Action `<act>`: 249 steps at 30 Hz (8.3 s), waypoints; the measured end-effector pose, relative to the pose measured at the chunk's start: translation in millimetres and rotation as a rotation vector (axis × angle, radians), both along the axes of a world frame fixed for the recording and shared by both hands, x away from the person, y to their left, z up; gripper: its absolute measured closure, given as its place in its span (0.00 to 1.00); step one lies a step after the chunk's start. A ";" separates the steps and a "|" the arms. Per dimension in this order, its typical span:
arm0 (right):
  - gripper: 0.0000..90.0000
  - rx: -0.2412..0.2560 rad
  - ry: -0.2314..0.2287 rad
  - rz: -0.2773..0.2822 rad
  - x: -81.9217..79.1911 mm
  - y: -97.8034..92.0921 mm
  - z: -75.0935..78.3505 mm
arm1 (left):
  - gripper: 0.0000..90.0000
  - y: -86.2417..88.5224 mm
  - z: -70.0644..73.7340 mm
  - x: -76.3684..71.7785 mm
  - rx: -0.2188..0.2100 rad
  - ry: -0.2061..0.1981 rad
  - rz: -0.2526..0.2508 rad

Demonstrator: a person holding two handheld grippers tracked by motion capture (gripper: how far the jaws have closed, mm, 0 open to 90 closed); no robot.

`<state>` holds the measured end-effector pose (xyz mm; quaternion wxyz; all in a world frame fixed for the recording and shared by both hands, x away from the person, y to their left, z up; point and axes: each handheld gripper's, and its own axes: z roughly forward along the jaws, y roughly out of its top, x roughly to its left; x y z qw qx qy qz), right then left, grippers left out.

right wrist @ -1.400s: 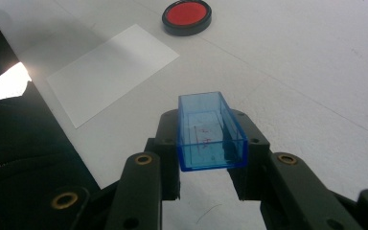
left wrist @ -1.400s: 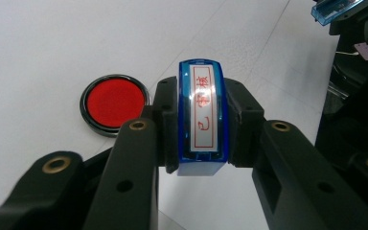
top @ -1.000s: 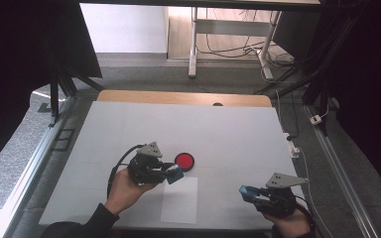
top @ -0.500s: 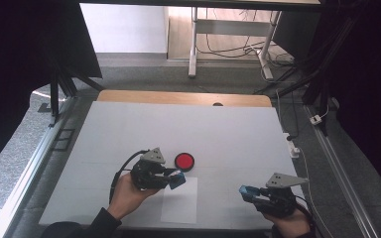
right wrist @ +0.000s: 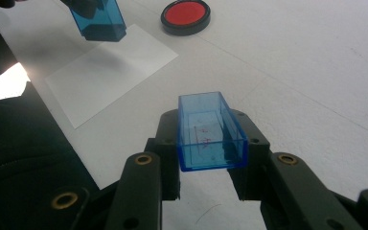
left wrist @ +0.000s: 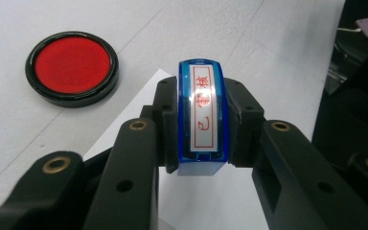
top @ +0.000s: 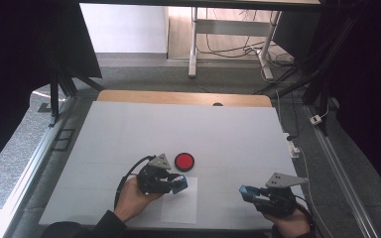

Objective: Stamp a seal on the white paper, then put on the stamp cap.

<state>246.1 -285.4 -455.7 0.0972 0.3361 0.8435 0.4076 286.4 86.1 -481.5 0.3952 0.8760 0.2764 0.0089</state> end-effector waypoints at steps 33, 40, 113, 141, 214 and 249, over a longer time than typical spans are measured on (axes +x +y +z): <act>0.76 0.001 0.002 0.003 0.1 0.2 -0.2 | 0.78 -17.2 -24.2 0.3 0.090 -0.014 -0.022; 0.76 0.002 0.002 0.003 0.1 0.5 -0.3 | 0.78 -23.0 -22.3 -6.3 0.143 -0.067 -0.034; 0.76 0.000 0.002 0.011 0.5 0.6 -0.5 | 0.78 -15.0 -19.7 2.3 0.065 0.025 -0.018; 0.76 0.002 0.009 -0.002 0.6 -0.2 -0.1 | 0.78 8.1 19.5 0.1 -0.057 -0.021 -0.049; 0.76 0.073 -0.037 0.196 4.2 30.6 10.2 | 0.78 35.5 59.9 -6.4 -0.218 -0.134 -0.167; 0.76 0.141 0.012 0.448 28.3 105.2 -0.2 | 0.78 32.7 56.4 -4.4 -0.238 -0.146 -0.250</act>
